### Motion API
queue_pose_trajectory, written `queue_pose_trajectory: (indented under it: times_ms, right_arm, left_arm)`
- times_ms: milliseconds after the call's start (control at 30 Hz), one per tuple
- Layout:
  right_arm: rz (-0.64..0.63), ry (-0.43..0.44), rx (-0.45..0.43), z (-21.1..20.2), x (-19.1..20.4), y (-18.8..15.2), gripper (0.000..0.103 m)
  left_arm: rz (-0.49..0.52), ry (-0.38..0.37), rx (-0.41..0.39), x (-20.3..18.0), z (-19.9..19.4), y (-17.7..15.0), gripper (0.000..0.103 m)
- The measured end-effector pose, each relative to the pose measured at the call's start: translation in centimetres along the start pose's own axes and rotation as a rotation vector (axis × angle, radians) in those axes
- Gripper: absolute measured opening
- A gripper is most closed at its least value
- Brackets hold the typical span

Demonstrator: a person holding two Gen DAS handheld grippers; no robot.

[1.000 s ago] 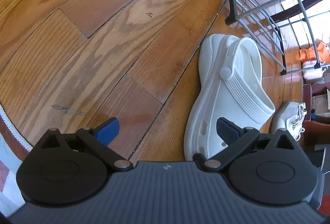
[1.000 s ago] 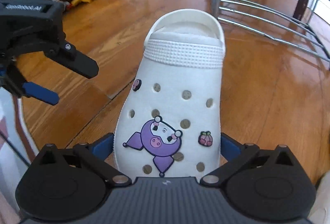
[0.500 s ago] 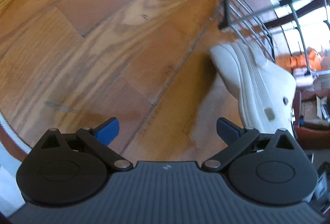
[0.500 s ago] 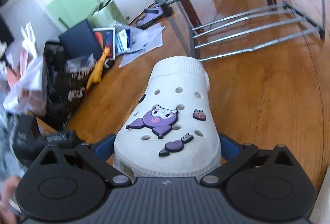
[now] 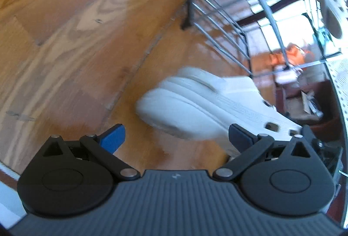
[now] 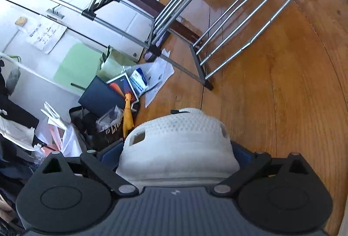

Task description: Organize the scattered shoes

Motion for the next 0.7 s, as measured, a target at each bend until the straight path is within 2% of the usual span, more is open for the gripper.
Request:
queue_pose_trajectory:
  times_ms: [100,200,233,267,333,367,433,500,533,600,700]
  right_arm:
    - [-0.001,0.003,0.024,-0.2,-0.1,-0.2,0.100]
    - [-0.029,0.009,0.130,-0.9,0.3,-1.1,0.100]
    - [-0.091,0.014,0.193,-1.2,0.9,-2.1,0.100]
    - [-0.105,0.013,0.208,-1.3,1.0,-2.3,0.100]
    - [-0.231,-0.045,0.328,-1.2,1.7,-4.9,0.100]
    - [-0.262,-0.081,0.355,-1.0,1.6,-5.9,0.100]
    - [-0.263,-0.094,0.385,-0.4,0.9,-7.1,0.100]
    - [-0.236,-0.097,0.414,0.4,0.3,-7.6,0.100]
    - [-0.240,-0.092,0.430,0.8,0.3,-7.9,0.100]
    - [-0.300,-0.105,0.440,1.1,0.7,-8.1,0.100]
    - [-0.490,-0.186,0.458,1.6,2.2,-9.1,0.101]
  left_arm:
    - [-0.035,0.001,0.022,0.4,0.3,-0.5,0.103]
    - [-0.059,0.086,0.082,1.6,0.5,-1.3,0.103]
    - [-0.031,0.171,0.090,2.1,0.7,-1.9,0.103]
    - [-0.003,0.266,0.095,2.8,0.9,-2.6,0.103]
    - [0.033,0.372,0.117,3.6,1.7,-3.5,0.102]
    - [0.049,0.410,0.149,3.8,2.4,-4.0,0.102]
    - [0.074,0.445,0.161,3.6,3.1,-4.2,0.095]
    - [0.084,0.415,0.152,2.9,3.4,-4.1,0.103]
    - [0.089,0.398,0.148,2.6,3.5,-4.1,0.101]
    - [0.082,0.394,0.162,2.6,3.8,-4.2,0.103]
    - [0.092,0.405,0.164,2.6,4.0,-4.4,0.103]
Point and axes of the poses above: each gripper's, at about its wrist camera, not at the fingertips, and z roughly the way its jaws point, x to its left, y to its top, the point moved 4 cm from there along z, roughly the way its jaws point, and after that the axes turned 9 degrees about -z, right-handed, at the moved point
